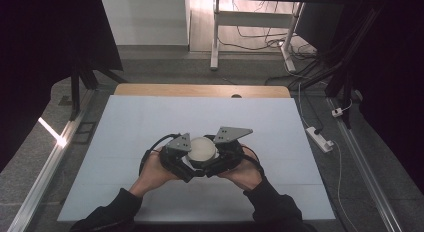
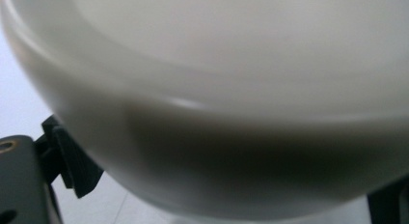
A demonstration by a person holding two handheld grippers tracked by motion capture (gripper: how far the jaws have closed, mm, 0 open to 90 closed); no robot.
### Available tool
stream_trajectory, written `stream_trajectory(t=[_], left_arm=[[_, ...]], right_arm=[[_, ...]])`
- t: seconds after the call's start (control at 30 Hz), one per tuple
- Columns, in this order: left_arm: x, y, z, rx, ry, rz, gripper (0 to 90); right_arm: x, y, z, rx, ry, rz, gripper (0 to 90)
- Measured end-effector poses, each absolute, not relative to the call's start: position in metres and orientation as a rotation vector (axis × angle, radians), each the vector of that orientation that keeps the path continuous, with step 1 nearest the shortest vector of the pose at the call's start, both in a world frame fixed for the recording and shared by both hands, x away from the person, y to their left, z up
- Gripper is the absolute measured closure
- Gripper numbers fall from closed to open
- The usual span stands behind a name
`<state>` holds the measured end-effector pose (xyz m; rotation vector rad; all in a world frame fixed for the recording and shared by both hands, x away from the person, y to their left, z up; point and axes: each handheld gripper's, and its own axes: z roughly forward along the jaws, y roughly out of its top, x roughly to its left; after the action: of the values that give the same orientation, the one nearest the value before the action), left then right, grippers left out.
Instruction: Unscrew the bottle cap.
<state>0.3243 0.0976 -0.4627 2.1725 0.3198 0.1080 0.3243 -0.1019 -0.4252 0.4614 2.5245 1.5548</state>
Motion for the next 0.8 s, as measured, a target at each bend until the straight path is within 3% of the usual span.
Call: stream_trajectory(t=[0.23,0.8], left_arm=[[0.3244,0.0989,-0.4635,2.18,0.231,0.048,7.4],[0.3258,0.0987,-0.4665,2.206,0.243,0.069,7.4]], right_arm=[[0.3257,-0.1053,-0.4249,0.338,2.593,1.597,7.0],[0.325,-0.1092,-0.419,0.316,2.566,1.619,7.0]])
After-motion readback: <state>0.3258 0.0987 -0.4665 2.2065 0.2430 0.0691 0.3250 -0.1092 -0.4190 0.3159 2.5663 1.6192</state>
